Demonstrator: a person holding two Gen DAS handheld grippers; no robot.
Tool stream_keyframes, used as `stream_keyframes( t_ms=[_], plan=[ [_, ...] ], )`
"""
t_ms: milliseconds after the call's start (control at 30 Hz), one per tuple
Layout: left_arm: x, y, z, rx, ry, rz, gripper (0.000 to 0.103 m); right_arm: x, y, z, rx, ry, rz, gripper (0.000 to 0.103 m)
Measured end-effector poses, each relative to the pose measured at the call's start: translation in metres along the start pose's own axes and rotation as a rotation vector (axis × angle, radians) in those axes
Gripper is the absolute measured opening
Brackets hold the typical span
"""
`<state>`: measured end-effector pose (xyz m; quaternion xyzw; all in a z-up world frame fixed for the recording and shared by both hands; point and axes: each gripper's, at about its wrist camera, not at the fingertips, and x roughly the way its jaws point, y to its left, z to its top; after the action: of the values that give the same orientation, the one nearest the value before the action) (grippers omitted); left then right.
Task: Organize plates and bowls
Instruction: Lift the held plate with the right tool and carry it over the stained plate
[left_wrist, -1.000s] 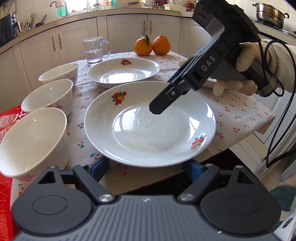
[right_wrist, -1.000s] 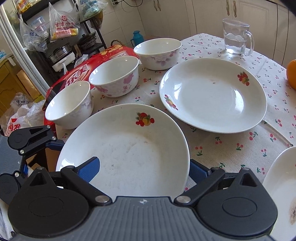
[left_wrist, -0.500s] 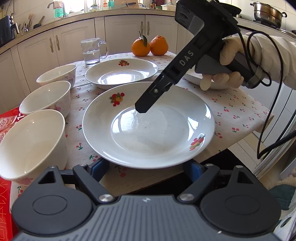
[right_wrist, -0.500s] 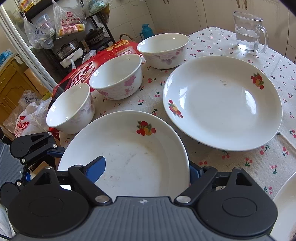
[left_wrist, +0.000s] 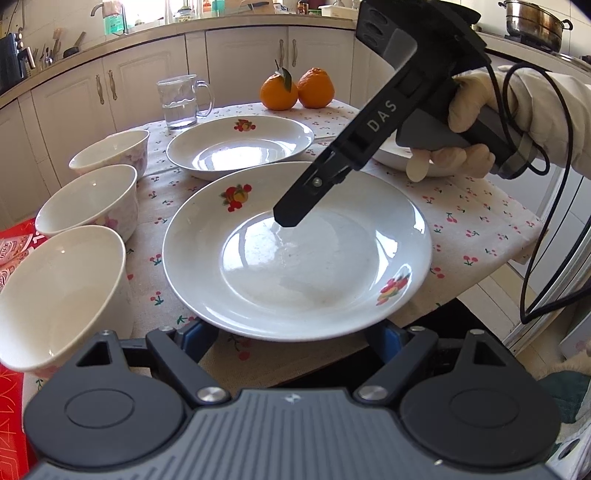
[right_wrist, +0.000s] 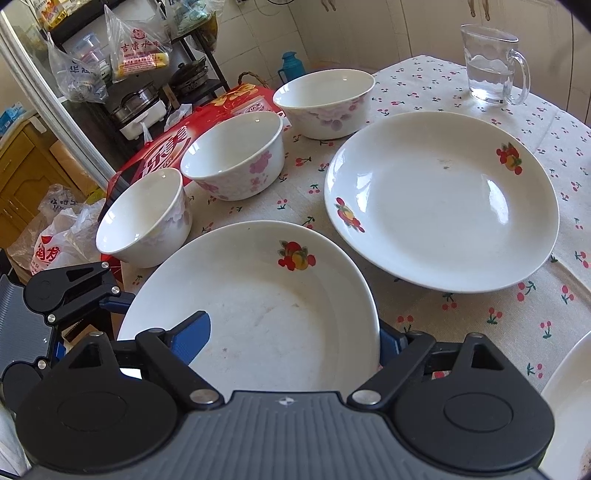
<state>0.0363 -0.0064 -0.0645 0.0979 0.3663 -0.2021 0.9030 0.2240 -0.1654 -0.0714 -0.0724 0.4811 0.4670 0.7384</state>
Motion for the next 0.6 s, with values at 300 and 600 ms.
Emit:
stream_keyframes(
  t_ms=[300, 600],
  plan=[
    [-0.004, -0.006, 0.016, 0.046, 0.004, -0.02, 0.085, -0.019, -0.001, -0.007, 0.017, -0.028, -0.02, 0.093],
    [0.0, -0.018, 0.041, 0.123, 0.001, -0.057, 0.085, -0.05, -0.007, -0.013, 0.023, -0.084, -0.07, 0.093]
  ],
)
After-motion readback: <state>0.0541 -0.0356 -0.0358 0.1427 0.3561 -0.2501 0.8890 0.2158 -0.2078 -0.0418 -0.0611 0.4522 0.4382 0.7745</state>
